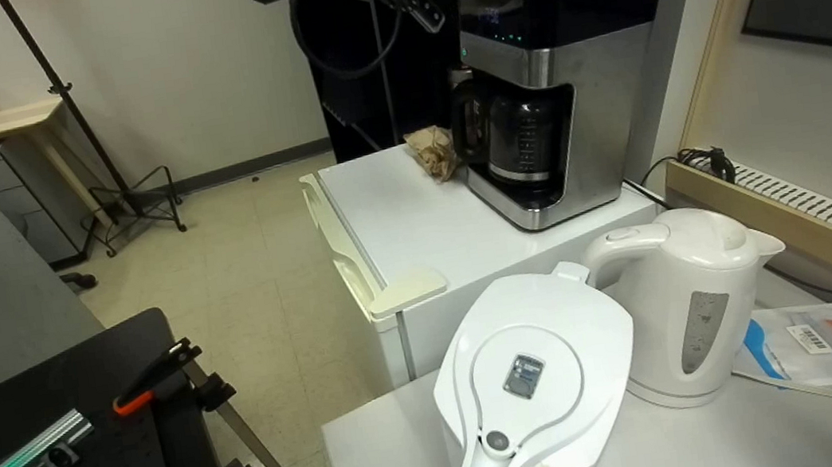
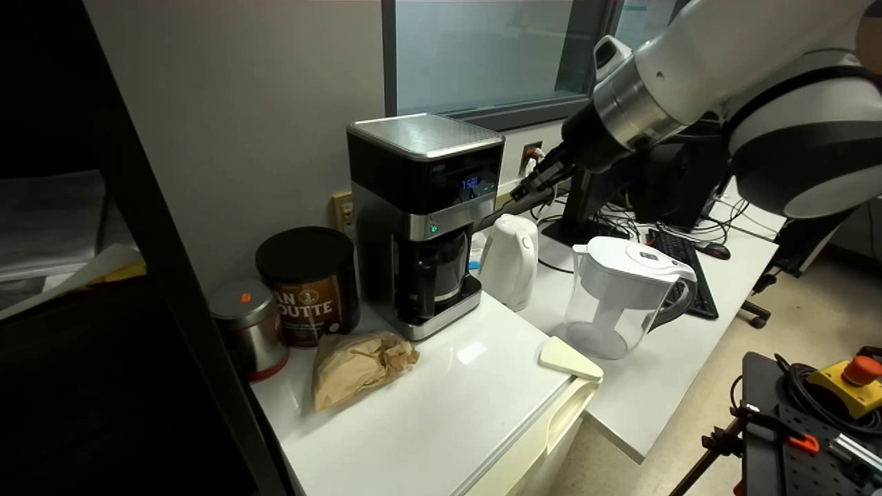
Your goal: Press the third button from the right on the coffee maker
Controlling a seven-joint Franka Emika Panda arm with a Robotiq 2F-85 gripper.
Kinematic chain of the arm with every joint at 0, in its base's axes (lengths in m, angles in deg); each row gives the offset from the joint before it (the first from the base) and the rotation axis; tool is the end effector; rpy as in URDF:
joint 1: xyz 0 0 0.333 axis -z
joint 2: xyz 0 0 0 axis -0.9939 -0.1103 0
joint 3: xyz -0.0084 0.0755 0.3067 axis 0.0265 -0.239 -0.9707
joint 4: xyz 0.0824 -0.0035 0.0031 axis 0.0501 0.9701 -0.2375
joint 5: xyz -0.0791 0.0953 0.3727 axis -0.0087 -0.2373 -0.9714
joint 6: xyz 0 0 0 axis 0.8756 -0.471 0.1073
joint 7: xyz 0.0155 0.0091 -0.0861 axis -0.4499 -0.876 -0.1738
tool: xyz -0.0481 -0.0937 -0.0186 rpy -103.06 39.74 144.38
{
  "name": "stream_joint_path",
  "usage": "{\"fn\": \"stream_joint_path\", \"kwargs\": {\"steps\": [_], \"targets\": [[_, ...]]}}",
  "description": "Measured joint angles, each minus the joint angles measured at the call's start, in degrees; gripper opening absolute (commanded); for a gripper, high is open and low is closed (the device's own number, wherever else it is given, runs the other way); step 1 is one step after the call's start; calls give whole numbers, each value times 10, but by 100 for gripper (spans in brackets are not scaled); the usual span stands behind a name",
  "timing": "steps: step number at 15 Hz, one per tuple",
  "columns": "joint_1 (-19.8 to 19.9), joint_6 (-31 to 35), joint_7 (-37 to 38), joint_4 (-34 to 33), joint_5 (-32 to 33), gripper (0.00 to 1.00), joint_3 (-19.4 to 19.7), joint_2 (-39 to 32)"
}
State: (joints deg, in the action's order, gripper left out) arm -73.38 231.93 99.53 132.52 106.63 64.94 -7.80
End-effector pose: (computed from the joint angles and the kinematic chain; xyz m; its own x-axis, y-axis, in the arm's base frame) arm 0.5192 0.0923 0.4320 0.7630 0.0568 0.6439 -0.0491 -0.9882 0.1454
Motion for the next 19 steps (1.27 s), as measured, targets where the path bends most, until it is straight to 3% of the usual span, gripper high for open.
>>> {"fn": "stream_joint_path", "kwargs": {"steps": [4, 10, 19], "targets": [[-11, 31, -56, 72, -48, 0, 17, 64], [-60, 40, -116, 150, -93, 0, 69, 143], [-125, 40, -147, 214, -98, 0, 139, 225]]}}
